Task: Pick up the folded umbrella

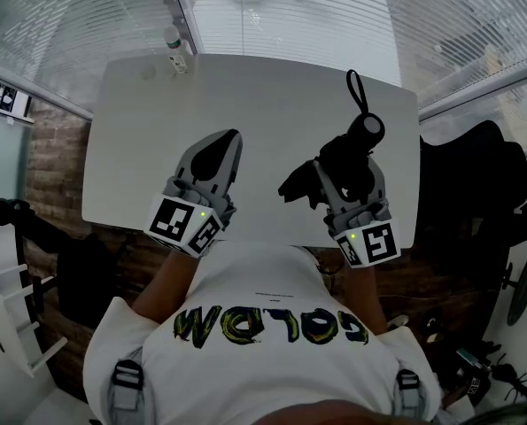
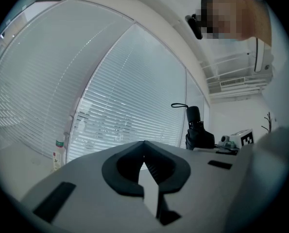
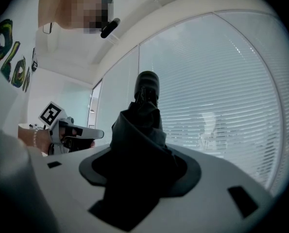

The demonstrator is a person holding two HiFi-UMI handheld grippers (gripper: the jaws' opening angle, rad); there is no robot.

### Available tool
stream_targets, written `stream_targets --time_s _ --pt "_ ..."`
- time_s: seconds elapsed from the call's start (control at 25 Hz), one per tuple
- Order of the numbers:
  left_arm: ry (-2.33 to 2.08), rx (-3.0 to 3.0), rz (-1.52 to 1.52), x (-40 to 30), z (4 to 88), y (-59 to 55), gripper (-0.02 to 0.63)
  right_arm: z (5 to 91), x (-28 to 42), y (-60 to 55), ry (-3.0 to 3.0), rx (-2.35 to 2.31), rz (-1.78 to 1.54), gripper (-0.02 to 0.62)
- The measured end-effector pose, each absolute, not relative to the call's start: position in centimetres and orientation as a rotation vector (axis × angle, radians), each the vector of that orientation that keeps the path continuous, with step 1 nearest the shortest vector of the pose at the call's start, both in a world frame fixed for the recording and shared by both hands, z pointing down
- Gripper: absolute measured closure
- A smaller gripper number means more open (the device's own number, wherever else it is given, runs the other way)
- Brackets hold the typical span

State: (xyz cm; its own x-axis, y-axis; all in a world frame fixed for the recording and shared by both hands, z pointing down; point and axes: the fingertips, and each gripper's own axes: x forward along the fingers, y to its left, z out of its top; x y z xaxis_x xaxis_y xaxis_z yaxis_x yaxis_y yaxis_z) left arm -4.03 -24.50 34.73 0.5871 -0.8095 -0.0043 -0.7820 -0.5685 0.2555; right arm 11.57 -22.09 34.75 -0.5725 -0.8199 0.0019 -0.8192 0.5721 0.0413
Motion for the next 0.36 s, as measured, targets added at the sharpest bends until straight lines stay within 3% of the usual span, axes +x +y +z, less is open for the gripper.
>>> stream_targets --time_s 0.36 --pt "-1.318 2.598 -0.172 -3.89 34.56 -24.03 0.595 34.19 11.81 -21.7 -2.774 1.459 -0.073 0.356"
